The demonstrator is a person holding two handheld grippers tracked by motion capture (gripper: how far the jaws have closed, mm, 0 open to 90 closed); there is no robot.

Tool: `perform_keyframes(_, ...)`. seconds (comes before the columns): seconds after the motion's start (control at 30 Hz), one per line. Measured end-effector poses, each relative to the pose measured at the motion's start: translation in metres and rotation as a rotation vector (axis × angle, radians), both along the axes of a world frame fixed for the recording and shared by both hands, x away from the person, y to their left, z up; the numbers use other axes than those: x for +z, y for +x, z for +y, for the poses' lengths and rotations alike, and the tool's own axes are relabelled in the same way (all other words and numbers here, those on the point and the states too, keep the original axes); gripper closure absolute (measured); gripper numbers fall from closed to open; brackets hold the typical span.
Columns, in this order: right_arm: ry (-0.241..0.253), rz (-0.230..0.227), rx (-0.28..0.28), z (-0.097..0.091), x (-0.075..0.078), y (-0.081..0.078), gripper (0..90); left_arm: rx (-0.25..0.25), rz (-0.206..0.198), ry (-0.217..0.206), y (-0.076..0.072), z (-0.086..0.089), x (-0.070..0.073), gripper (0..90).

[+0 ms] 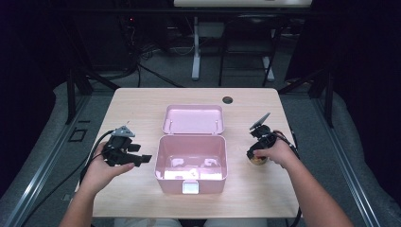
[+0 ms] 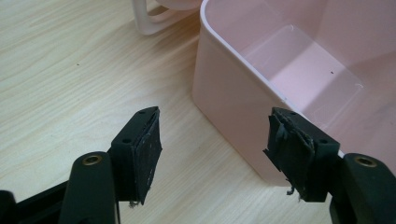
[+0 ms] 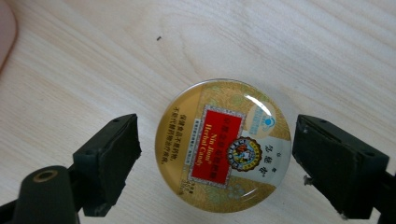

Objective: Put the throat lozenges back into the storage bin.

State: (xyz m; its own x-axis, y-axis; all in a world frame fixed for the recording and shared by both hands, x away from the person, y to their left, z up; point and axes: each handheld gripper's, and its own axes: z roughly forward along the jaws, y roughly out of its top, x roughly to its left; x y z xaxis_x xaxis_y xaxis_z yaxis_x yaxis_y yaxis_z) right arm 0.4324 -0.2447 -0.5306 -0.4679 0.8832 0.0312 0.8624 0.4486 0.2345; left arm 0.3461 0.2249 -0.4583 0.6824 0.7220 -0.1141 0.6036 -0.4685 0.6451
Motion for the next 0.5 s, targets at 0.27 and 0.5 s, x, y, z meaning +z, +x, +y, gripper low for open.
perform_keyframes(0.27,0.006,0.02,-0.028,-0.002,-0.006,0.002,14.6,0.0,0.003,0.0,0.0,0.0,-0.001,34.7)
perform_keyframes(0.5,-0.006,0.042,-0.012,-0.002,-0.012,0.003,15.0,-0.002,0.007,0.005,0.001,-0.001,-0.001,34.7)
